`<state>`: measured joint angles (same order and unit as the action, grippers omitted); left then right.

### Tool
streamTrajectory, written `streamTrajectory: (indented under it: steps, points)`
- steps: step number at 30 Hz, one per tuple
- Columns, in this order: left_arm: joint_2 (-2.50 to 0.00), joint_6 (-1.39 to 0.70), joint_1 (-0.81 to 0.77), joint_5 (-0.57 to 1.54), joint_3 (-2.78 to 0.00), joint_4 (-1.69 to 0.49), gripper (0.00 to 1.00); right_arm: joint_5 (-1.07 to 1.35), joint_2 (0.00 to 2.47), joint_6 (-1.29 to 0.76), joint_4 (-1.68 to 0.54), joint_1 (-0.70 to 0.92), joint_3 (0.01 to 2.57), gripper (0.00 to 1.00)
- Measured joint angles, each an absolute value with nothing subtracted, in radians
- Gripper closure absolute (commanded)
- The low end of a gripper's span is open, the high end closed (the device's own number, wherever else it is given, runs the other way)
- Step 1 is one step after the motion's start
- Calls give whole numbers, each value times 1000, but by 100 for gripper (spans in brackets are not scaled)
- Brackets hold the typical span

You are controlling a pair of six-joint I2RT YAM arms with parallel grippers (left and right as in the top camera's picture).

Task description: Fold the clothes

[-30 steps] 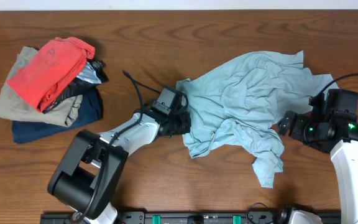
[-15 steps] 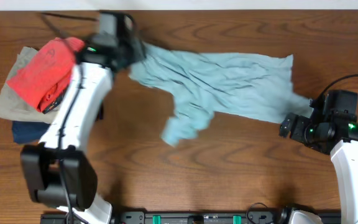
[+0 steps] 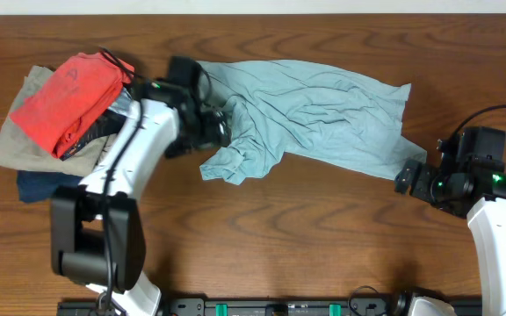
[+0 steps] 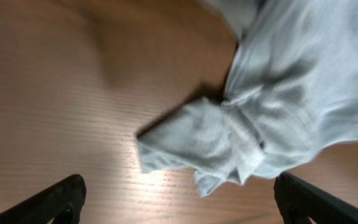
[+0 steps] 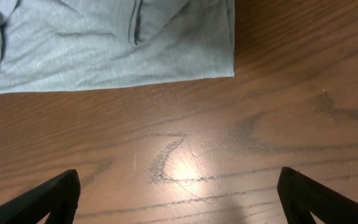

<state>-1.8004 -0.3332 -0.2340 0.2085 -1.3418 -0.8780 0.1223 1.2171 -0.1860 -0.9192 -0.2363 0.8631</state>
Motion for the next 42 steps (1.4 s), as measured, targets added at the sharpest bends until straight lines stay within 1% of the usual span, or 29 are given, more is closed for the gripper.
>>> streamTrajectory:
  steps: [5, 6, 7, 8, 9, 10, 12, 13, 16, 20, 22, 24, 25, 26, 28, 29, 30, 31, 34, 40, 42]
  points:
    - [-1824, -300, -316, 211, -1184, -732, 1, 122, 1217, -186, -920, -236, 863, 1]
    - [-1825, -289, -334, 211, -1153, -697, 7, 122, 1217, -186, -920, -236, 863, 1]
    - [-1825, -286, -347, 211, -1131, -668, 18, 122, 1217, -186, -920, -236, 863, 1]
    - [-1826, -283, -361, 211, -1110, -636, 31, 122, 1217, -186, -920, -236, 863, 1]
    - [-1826, -276, -372, 211, -1094, -609, 53, 122, 1217, -186, -920, -236, 863, 1]
    - [-1826, -265, -381, 212, -1080, -585, 69, 122, 1217, -186, -920, -236, 863, 1]
    - [-1826, -260, -395, 212, -1060, -551, 88, 122, 1217, -186, -920, -236, 863, 1]
    - [-1826, -260, -399, 211, -1056, -545, 94, 122, 1217, -186, -920, -236, 863, 1]
    - [-1825, -253, -408, 215, -1054, -556, 94, 122, 1217, -186, -920, -236, 863, 1]
    - [-1824, -253, -410, 295, -1054, -692, 94, 122, 1217, -186, -920, -236, 863, 1]
    - [-1822, -249, -408, 421, -1059, -829, 94, 122, 1217, -186, -920, -236, 863, 1]
    - [-1814, -215, -408, 616, -1061, -976, 94, 119, 1217, -186, -920, -236, 863, 1]
    - [-1805, -195, -408, 702, -1060, -1032, 89, 118, 1217, -186, -921, -236, 863, 1]
    - [-1792, -155, -410, 788, -1061, -1078, 62, 117, 1217, -186, -920, -236, 863, 1]
    - [-1758, -101, -412, 906, -1061, -1135, 36, 115, 1217, -186, -919, -236, 863, 1]
    - [-1735, -78, -413, 941, -1062, -1148, 27, 114, 1217, -186, -918, -236, 863, 1]
    - [-1715, -64, -413, 953, -1062, -1150, 20, 114, 1217, -186, -918, -236, 863, 1]
    - [-1700, -52, -413, 952, -1062, -1147, 17, 114, 1217, -186, -919, -236, 863, 1]
    - [-1668, -49, -413, 883, -1063, -1117, 14, 114, 1217, -186, -920, -236, 863, 1]
    - [-1666, -145, -413, 634, -1064, -985, 13, 112, 1217, -186, -920, -236, 863, 1]
    - [-1666, -184, -413, 587, -1064, -928, 14, 112, 1217, -186, -920, -236, 863, 1]
